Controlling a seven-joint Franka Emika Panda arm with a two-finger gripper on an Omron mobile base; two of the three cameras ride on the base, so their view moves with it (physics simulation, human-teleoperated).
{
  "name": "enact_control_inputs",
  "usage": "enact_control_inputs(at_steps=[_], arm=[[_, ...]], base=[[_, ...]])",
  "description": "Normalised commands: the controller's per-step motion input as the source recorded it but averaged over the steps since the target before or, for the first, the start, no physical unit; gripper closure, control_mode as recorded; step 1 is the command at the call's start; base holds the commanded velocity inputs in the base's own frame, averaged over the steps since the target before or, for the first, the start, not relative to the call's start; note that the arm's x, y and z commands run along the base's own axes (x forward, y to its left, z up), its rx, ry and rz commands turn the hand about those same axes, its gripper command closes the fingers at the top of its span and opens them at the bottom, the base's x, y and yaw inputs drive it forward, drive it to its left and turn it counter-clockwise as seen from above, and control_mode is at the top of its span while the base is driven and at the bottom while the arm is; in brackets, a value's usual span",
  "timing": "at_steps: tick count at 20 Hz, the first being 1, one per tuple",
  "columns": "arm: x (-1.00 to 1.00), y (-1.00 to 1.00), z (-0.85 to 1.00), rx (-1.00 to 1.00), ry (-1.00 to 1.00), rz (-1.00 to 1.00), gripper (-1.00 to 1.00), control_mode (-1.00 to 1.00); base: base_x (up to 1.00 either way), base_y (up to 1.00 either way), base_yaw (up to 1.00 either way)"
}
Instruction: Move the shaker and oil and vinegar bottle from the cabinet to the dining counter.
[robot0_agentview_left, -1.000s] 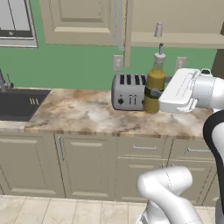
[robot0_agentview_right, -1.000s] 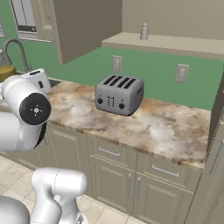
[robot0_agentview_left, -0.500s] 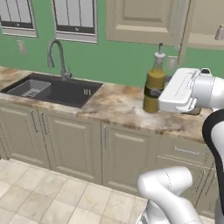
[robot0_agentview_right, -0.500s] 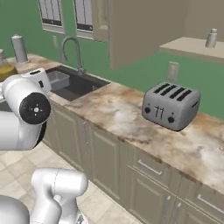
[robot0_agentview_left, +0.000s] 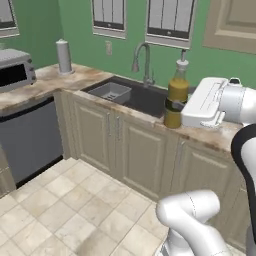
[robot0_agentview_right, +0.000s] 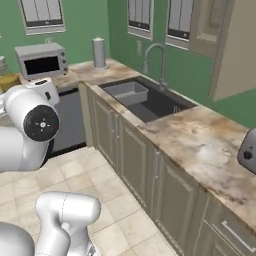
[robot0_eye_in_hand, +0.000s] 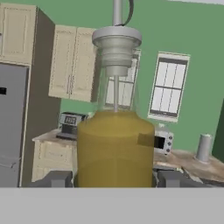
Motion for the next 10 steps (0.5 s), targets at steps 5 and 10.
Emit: enact_control_inputs(at_steps=[5, 10], arm=[[0.00, 0.00, 0.00, 0.00, 0.00, 0.00, 1.00, 1.00], [0.00, 0.00, 0.00, 0.00, 0.00, 0.00, 1.00, 1.00]], base=[[0.00, 0.68, 0.54], [0.00, 0.69, 0.54]])
